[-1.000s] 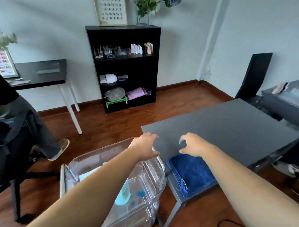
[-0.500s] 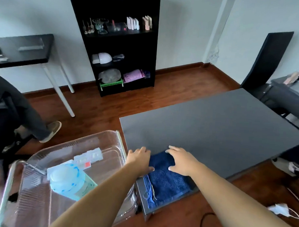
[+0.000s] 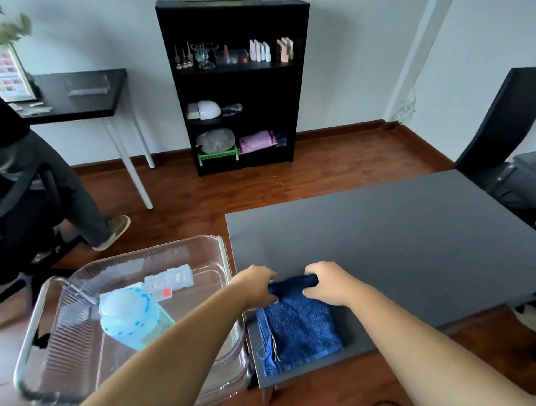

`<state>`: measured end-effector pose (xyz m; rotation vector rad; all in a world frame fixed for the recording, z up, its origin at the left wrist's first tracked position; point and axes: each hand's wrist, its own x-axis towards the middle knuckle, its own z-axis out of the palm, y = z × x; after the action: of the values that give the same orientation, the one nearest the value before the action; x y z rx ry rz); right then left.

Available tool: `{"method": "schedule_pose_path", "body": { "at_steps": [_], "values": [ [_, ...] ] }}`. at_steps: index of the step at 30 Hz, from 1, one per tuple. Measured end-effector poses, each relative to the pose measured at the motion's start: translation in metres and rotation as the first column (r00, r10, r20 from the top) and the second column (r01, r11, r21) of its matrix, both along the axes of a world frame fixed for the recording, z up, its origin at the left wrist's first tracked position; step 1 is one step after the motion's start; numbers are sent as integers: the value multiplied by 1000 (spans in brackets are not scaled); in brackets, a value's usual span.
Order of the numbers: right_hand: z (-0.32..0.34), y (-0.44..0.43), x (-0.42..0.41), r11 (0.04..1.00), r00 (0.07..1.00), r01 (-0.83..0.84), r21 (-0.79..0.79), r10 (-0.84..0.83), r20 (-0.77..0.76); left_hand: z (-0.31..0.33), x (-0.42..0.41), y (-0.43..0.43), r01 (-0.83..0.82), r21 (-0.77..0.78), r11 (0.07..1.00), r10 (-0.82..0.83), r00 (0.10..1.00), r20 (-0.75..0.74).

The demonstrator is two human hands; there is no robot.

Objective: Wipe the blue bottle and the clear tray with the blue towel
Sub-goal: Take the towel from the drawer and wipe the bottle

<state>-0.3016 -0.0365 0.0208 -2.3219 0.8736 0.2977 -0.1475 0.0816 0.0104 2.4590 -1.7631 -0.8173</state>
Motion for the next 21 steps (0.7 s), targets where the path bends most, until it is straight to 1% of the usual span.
{"method": "schedule_pose_path", "body": {
  "at_steps": [3,5,8,12,14,17,21],
  "values": [
    [28,1,5,995,994,82,61,-86,69,24,13,9,-87,-114,990,72,989,-128],
    [50,6,10,990,982,122,73,-131,133,43,24,19,-174,-201,964,125,964,-234],
    [82,14,19,979,949,187,75,-200,245,73,40,32,-253,-321,913,147,936,-319],
    [117,36,42,963,882,217,159,-263,391,104,58,57,-306,-463,832,147,926,-347],
    [126,54,58,960,858,200,198,-269,438,113,69,74,-326,-489,809,159,923,-351],
    [127,80,81,958,855,167,232,-258,450,119,86,102,-330,-478,814,192,930,-314],
    [115,113,110,944,863,129,302,-257,436,117,113,145,-380,-478,792,276,921,-275]
  ]
}}
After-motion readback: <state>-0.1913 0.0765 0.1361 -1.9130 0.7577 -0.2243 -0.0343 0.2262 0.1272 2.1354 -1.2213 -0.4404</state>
